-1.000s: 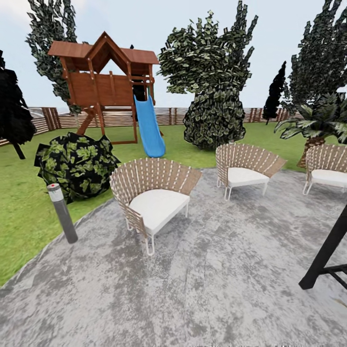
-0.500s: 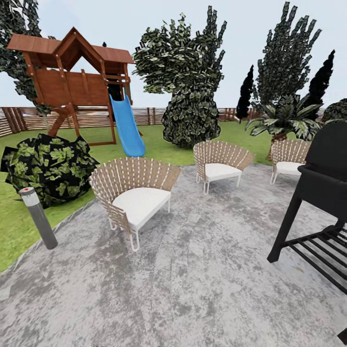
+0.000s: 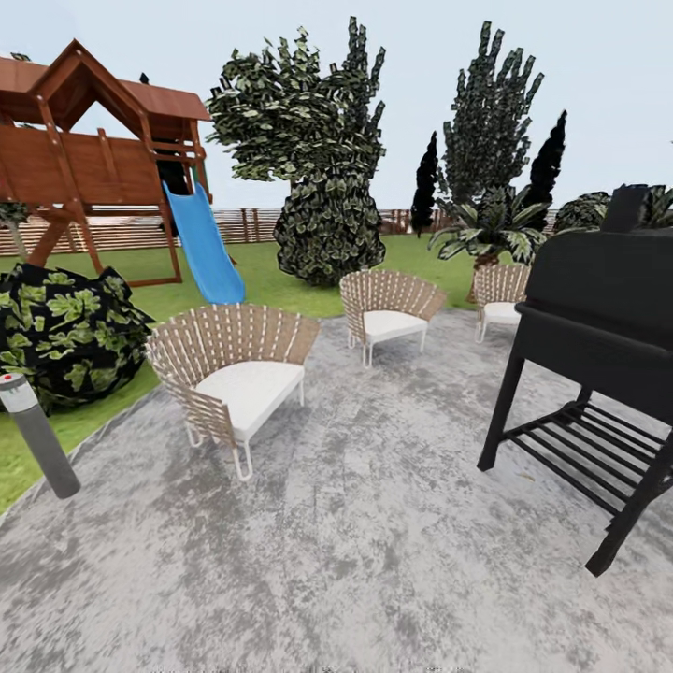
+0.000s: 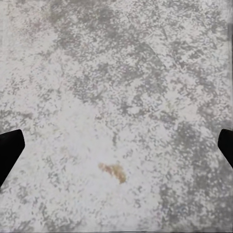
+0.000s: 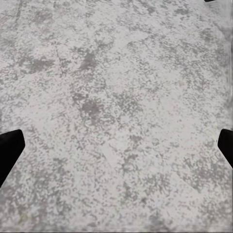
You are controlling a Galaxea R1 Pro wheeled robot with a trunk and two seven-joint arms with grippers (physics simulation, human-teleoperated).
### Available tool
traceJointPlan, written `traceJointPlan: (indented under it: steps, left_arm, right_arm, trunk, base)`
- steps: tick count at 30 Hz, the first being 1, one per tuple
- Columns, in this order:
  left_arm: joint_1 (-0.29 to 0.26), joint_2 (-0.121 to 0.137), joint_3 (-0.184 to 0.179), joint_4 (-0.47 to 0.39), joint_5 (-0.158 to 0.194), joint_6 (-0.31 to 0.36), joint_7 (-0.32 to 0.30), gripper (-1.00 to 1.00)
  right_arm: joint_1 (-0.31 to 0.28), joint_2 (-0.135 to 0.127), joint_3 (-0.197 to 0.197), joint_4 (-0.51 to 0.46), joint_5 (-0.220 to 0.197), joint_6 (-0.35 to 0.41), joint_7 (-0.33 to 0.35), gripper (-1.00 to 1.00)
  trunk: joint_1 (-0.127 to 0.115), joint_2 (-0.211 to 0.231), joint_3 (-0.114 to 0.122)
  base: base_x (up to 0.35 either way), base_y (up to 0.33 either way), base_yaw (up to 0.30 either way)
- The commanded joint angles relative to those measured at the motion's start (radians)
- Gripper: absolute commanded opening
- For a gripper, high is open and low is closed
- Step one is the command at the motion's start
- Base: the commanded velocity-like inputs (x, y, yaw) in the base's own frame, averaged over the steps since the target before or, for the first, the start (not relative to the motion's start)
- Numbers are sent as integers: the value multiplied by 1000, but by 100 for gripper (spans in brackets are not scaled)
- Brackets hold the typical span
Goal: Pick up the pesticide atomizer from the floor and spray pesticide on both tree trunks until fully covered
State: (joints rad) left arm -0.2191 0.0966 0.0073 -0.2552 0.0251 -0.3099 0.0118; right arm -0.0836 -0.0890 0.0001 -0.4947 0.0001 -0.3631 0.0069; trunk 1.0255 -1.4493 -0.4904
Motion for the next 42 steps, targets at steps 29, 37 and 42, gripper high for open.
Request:
traceJointPlan:
  steps: [29, 37, 42]
  left_arm:
    - [-1, 0, -1, -1, -1, -2, 1, 100]
    - [-2, 2, 0, -1, 1, 0, 1, 100]
    - [-1, 4, 0, -1, 1, 0, 1, 100]
  right_arm:
    - [-1, 0, 1, 1, 0, -3, 1, 100]
    - [-1, 0, 1, 1, 0, -3, 1, 100]
    - [-1, 0, 1, 1, 0, -3, 1, 100]
  trunk:
    - [-1, -1, -1]
    - [26, -50, -23]
    - [45, -85, -39]
  base:
    - [-125, 65, -281]
    - [0, 0, -282]
    - [0, 0, -282]
